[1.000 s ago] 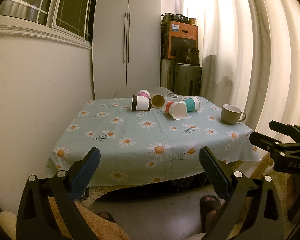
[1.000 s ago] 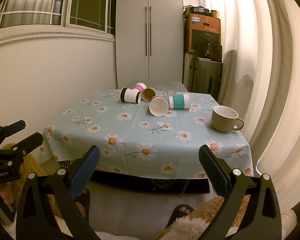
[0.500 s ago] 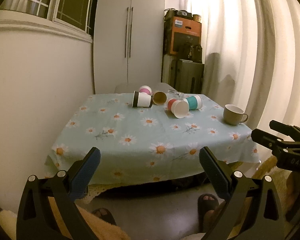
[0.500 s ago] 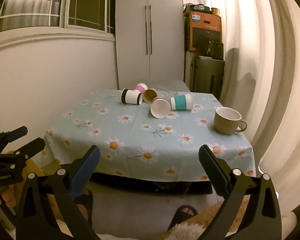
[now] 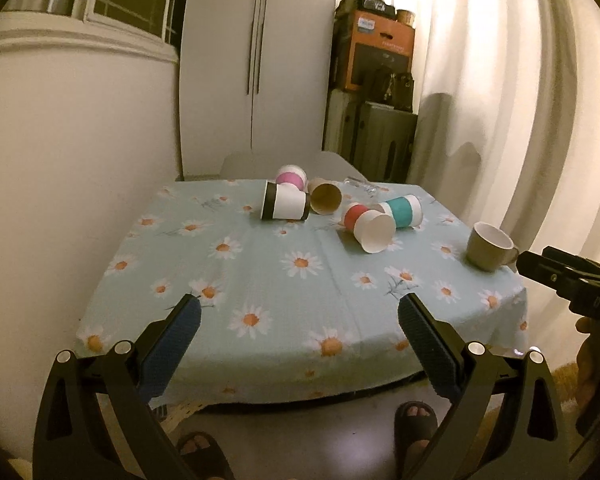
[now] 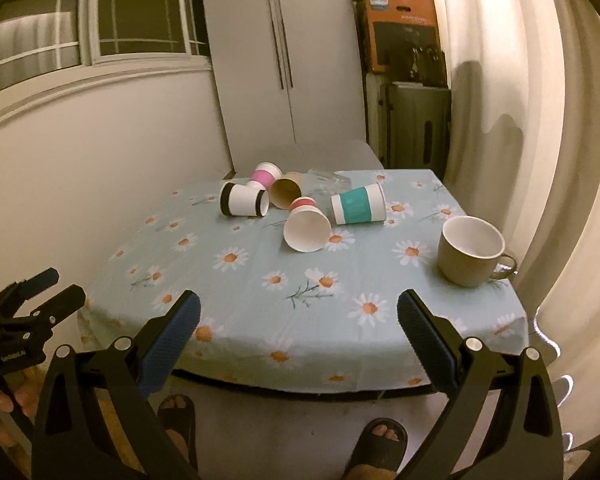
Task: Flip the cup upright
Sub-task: 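Move the right tool toward the black-and-white paper cup lying on its side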
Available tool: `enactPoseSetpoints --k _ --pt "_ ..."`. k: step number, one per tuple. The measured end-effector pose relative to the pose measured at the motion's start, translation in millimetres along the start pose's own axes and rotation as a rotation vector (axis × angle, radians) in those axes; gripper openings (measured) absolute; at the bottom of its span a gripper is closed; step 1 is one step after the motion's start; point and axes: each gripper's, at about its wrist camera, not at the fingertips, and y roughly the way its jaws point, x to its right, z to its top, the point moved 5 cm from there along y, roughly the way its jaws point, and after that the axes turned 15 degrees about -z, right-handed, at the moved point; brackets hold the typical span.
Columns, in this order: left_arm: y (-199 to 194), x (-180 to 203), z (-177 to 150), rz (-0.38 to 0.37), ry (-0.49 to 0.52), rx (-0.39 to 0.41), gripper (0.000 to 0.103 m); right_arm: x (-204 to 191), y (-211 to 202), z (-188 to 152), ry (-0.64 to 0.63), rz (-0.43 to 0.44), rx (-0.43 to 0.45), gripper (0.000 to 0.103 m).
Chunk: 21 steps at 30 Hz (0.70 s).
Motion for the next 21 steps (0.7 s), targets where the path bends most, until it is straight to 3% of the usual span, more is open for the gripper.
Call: enactPoseSetpoints --k 4,11,15,21 --pt "26 -16 13 -0.007 -0.03 -0.024 0.096 -5 29 12 -0.021 0.013 -0.032 0.098" --pt "69 -52 36 -0.028 -0.118 -0.059 0.096 -43 72 48 -0.228 0.053 -0.02 0.098" --pt "87 -69 48 -0.033 -0.139 -0.078 0.096 -75 100 74 -0.392 0.138 -0.019 0.098" --pt "112 -101 56 -0.046 -0.208 -0.098 0.096 -126 153 105 -0.627 0.268 -0.101 0.098"
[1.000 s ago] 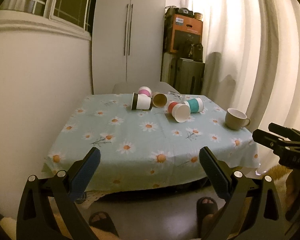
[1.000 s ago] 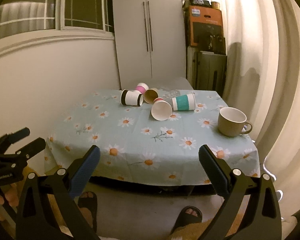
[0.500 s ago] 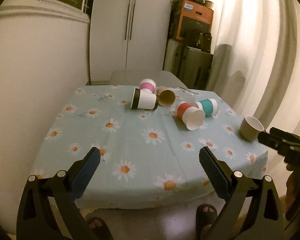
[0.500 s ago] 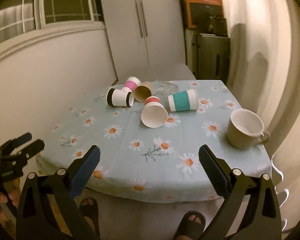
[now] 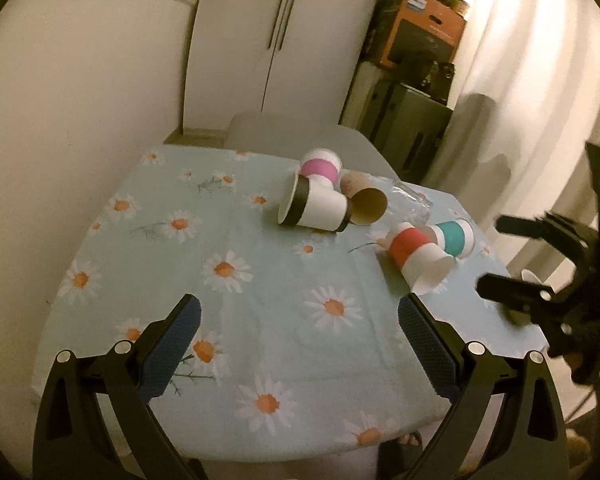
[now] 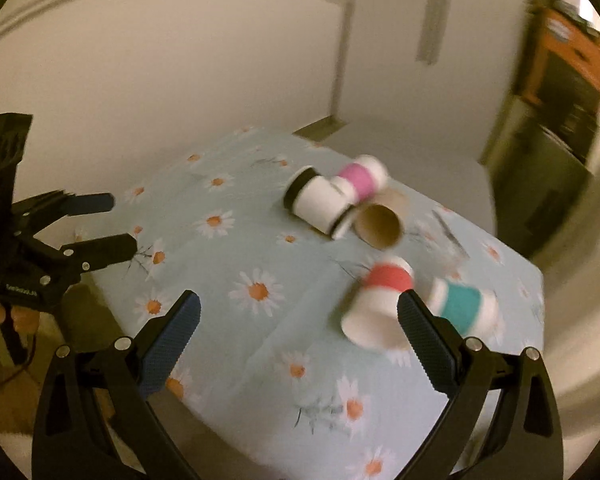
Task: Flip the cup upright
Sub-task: 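Move the right tool toward the black-and-white paper cup lying on its side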
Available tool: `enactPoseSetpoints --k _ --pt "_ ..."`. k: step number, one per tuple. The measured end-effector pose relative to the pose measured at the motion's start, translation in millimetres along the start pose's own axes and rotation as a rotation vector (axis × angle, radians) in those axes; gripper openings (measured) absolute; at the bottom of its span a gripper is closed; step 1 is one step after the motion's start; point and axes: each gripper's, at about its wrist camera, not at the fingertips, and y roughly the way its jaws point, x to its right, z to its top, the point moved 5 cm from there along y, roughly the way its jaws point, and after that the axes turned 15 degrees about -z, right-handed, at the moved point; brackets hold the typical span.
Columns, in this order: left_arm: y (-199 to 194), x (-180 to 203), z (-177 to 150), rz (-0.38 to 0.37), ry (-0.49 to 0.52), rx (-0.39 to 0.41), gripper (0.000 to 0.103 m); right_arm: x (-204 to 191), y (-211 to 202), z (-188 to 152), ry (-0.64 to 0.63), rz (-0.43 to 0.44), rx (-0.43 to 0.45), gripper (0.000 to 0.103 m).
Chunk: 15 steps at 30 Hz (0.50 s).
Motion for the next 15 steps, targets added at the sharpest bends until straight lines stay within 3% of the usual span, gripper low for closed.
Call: enactPoseSetpoints --k 8,12,15 --pt "18 -46 -5 0.001 -0.133 -0.026 0.096 -22 70 41 -0.295 0.113 -0.131 0.098" --pt "20 -60 4 -0.022 -0.194 -0.003 0.096 -27 106 58 -0.389 0.118 -0.177 0.097" --pt "27 -70 4 -0.006 -0.211 -0.021 0.096 -28 125 65 -0.433 0.116 -0.202 0.09"
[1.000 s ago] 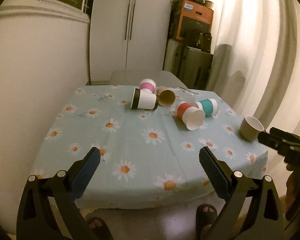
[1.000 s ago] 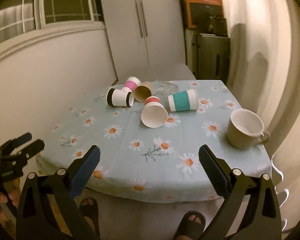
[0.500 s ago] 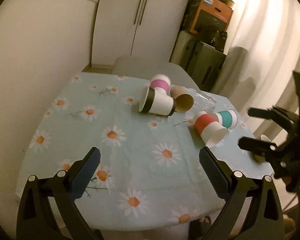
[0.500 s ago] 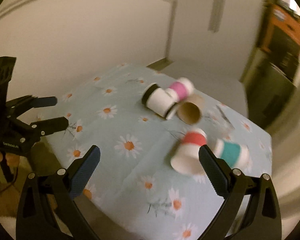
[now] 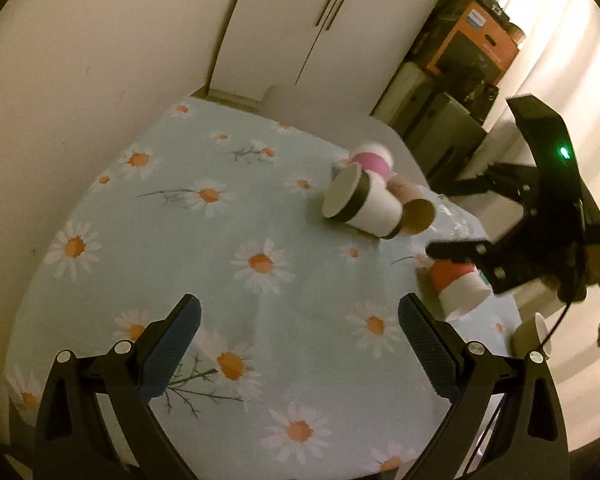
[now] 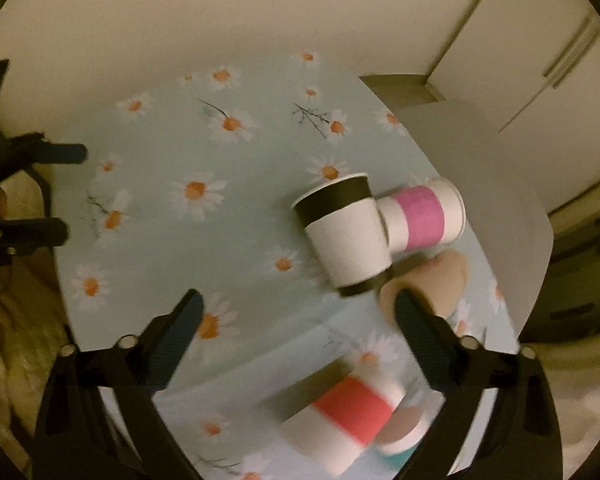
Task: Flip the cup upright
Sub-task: 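Move the right tool toward the black-and-white paper cup lying on its side, then close the right gripper on the black-and-white cup and lift it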
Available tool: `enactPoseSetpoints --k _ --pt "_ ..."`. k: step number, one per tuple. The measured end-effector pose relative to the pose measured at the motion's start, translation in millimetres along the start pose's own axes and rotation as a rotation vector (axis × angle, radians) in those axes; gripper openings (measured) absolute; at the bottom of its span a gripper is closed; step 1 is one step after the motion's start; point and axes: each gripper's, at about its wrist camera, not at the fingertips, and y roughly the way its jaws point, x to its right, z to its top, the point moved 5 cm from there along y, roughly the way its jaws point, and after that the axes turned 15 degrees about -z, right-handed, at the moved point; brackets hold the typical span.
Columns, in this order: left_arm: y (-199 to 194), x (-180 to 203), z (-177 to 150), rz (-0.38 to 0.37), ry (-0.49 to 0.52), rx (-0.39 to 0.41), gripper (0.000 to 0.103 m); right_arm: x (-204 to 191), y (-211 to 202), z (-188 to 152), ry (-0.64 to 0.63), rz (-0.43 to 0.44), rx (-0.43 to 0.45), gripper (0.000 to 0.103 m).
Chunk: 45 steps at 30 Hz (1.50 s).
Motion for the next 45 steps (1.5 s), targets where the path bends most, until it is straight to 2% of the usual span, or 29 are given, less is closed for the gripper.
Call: enactPoseSetpoints --k 6,11,15,18,22,24,32,36,39,45 --pt "8 -19 -1 0.007 -0.055 -0.035 0.096 1 37 13 -0.089 -0.012 -0.06 0.085" --pt "11 -18 -1 0.022 -0.018 -0.056 0.096 0 58 21 -0.142 -0.015 -0.084 0.083" --pt "11 -24 -1 0.01 -0.054 -0.06 0.096 0 72 24 -0.179 -0.028 -0.11 0.082" --pt "12 -25 -2 0.009 -0.063 -0.07 0.096 2 76 29 -0.173 -0.009 -0.114 0.077" --pt "9 -22 -1 0.008 -0.049 -0.062 0.096 -1 85 33 -0.189 -0.007 -0.132 0.076" --pt "10 -22 -1 0.006 -0.053 -0.065 0.096 -3 88 35 -0.194 -0.006 -0.136 0.07" --pt "10 -22 -1 0.01 -0.05 -0.067 0.096 -2 89 28 -0.166 0.044 -0.185 0.067" --pt "9 -20 -1 0.008 -0.046 -0.065 0.096 -1 77 19 -0.099 0.089 -0.2 0.067" --pt "5 -18 -1 0.004 -0.043 -0.053 0.096 -3 63 13 -0.018 0.154 -0.201 0.067" --pt "-6 -17 3 -0.005 -0.056 -0.021 0.096 -12 33 -12 0.297 0.338 -0.225 0.067"
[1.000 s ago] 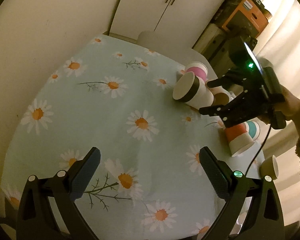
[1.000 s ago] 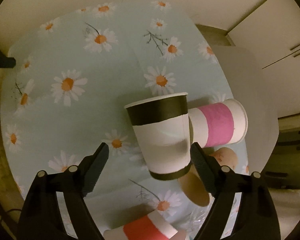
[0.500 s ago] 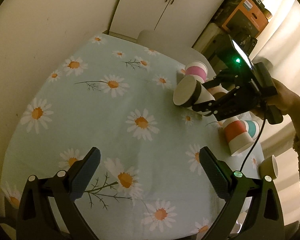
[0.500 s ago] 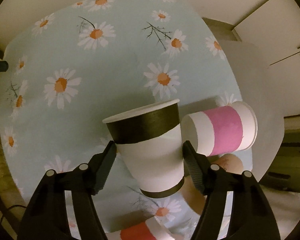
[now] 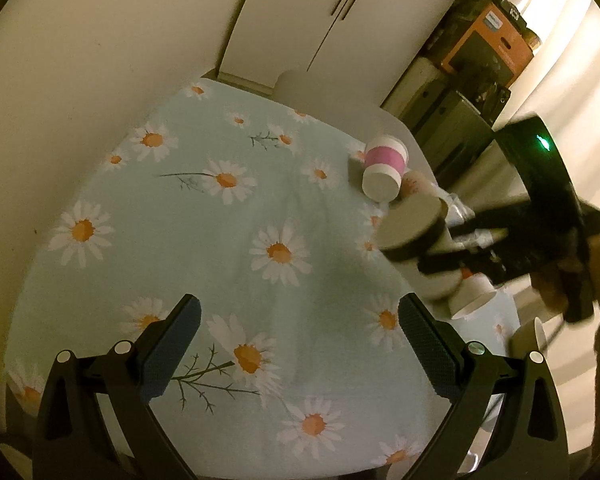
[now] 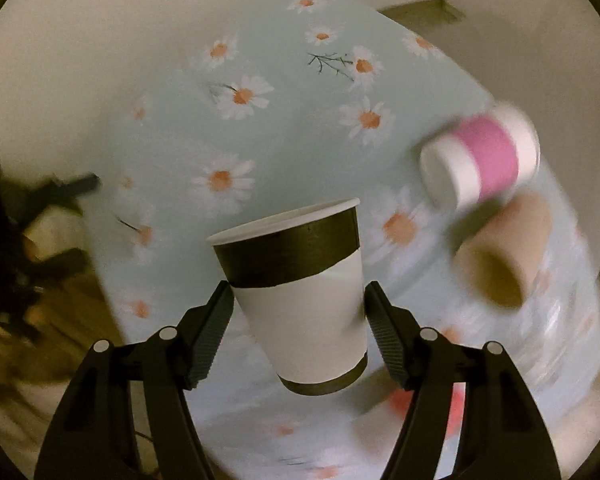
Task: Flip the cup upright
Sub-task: 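Close the right gripper on the black-and-white cup and lift it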
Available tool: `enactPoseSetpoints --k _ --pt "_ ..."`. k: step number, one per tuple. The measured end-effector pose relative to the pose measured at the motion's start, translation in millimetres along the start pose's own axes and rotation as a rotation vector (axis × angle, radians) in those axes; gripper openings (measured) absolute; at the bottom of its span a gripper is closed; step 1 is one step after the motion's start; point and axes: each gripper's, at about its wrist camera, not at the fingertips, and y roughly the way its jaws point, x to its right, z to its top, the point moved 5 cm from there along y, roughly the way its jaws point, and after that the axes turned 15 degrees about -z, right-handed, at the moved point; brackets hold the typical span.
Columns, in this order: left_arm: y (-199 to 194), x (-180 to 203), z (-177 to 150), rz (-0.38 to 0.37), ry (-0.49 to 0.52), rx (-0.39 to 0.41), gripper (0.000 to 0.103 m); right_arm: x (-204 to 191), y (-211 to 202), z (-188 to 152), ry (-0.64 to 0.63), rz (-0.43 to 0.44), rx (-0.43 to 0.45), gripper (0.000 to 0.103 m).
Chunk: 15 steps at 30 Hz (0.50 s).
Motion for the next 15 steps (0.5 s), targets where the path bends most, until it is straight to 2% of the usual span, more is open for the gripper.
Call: enactPoseSetpoints --k 3,5,10,13,15 --pt "-3 -3 0 0.011 -0.006 0.009 0.096 -16 -10 -15 0.091 0.044 0.023 0.067" --pt "-2 -7 -2 0.018 -0.028 0.0 0.096 -21 -12 -26 0.201 0.064 0.038 0.067" --pt "2 -11 -13 0.026 -0.053 -0.039 0.096 -25 -3 -57 0.436 0.127 0.014 0.067" --pt "3 -5 -23 0.001 -0.035 -0.08 0.096 -29 0 -75 0.562 0.154 -0.006 0.067" --pt "-1 2 -28 0.019 0.009 -0.086 0.096 -31 0 -86 0.639 0.164 -0.016 0.067"
